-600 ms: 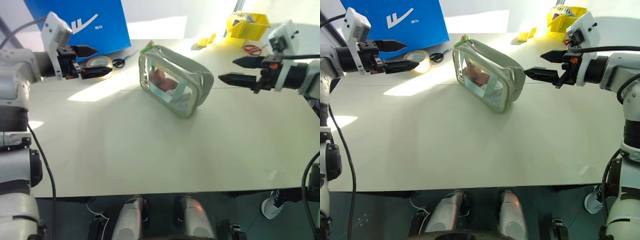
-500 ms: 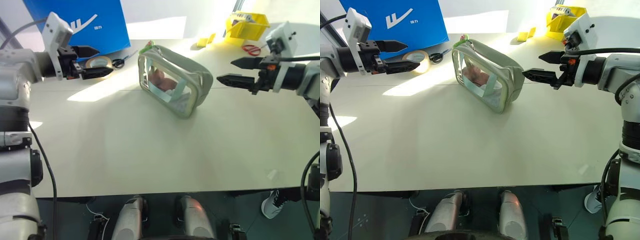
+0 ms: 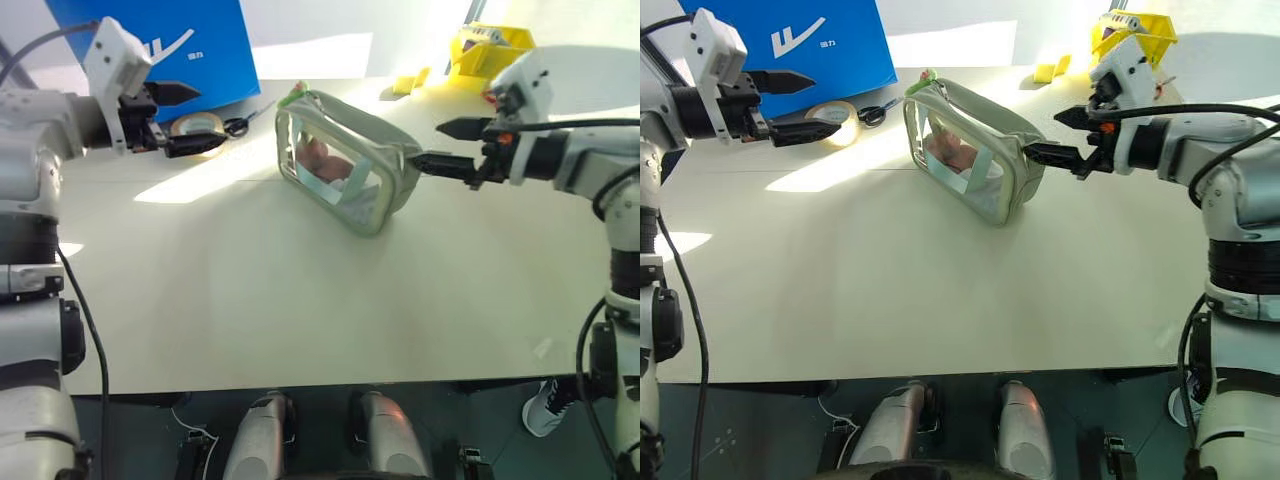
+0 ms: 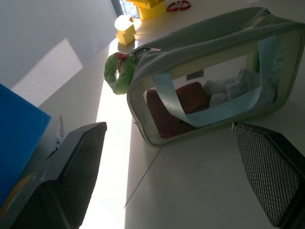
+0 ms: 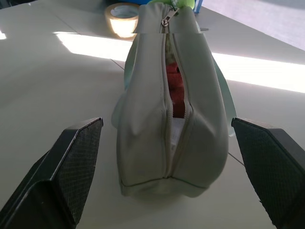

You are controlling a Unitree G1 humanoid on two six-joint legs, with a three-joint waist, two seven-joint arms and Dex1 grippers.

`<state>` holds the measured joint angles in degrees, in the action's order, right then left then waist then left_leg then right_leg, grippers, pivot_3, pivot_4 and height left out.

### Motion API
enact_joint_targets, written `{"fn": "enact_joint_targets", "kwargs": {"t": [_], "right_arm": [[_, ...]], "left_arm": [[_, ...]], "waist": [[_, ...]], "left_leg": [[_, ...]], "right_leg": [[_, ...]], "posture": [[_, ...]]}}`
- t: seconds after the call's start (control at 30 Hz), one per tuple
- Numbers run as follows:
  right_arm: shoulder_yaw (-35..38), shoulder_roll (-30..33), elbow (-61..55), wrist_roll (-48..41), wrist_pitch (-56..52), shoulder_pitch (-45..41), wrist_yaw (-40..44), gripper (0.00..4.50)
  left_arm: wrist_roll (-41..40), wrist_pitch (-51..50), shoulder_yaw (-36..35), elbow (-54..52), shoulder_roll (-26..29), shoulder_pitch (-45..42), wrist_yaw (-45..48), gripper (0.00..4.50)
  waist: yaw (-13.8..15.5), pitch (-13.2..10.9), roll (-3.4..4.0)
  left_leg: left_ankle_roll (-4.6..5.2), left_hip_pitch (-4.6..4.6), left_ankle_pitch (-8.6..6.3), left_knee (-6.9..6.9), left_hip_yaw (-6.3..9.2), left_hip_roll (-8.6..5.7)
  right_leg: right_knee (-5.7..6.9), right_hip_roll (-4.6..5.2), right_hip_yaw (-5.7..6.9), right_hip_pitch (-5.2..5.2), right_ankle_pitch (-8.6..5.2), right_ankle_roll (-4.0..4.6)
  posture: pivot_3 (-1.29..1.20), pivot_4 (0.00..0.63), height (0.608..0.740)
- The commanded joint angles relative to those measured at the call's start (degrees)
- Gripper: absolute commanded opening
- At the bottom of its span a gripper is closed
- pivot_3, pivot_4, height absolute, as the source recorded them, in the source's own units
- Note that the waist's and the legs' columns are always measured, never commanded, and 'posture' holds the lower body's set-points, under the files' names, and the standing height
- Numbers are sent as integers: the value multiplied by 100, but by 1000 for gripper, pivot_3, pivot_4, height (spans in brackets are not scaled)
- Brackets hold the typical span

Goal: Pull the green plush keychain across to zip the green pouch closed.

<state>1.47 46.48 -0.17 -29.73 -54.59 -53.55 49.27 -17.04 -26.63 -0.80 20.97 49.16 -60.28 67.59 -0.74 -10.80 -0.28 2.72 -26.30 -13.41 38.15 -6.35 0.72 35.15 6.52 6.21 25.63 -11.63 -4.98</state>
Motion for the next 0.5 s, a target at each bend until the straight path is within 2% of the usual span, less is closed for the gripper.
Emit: {"fn": "enact_joint_targets", "kwargs": {"t": [0.03,0.13,0.27,0.5], "right_arm": [[-179,-385,267,186,254,-600,-135,4499],[-479,-773,714,522,552,-910,-246,4499],[-789,-1396,1534,972,877,-1359,-527,4499],[-1266,-1942,2635,1697,1580,-1630,-425,4499]], "left_arm": [[-641,-758,-139,-854,-168,-470,167,4487],[-1050,-1280,-90,-1507,-269,-501,359,4487],[-1123,-1378,28,-2071,-246,-342,396,4487],[-1177,-1485,-41,-2349,-107,-195,313,4487]], "waist": [[5,-1,-1],[5,-1,-1],[-18,-1,-1],[-24,-1,-1]], "left_leg": [[1,-1,0,4,0,0],[3,-3,0,8,0,0],[-13,4,10,8,0,-1],[-38,7,26,7,1,0]], "right_leg": [[3,-1,0,0,0,0],[2,-2,0,-3,0,-1],[4,-5,0,-11,0,-2],[9,-9,0,-13,0,-2]], "posture": [[0,150,740],[0,150,740],[0,150,740],[0,150,740]]}}
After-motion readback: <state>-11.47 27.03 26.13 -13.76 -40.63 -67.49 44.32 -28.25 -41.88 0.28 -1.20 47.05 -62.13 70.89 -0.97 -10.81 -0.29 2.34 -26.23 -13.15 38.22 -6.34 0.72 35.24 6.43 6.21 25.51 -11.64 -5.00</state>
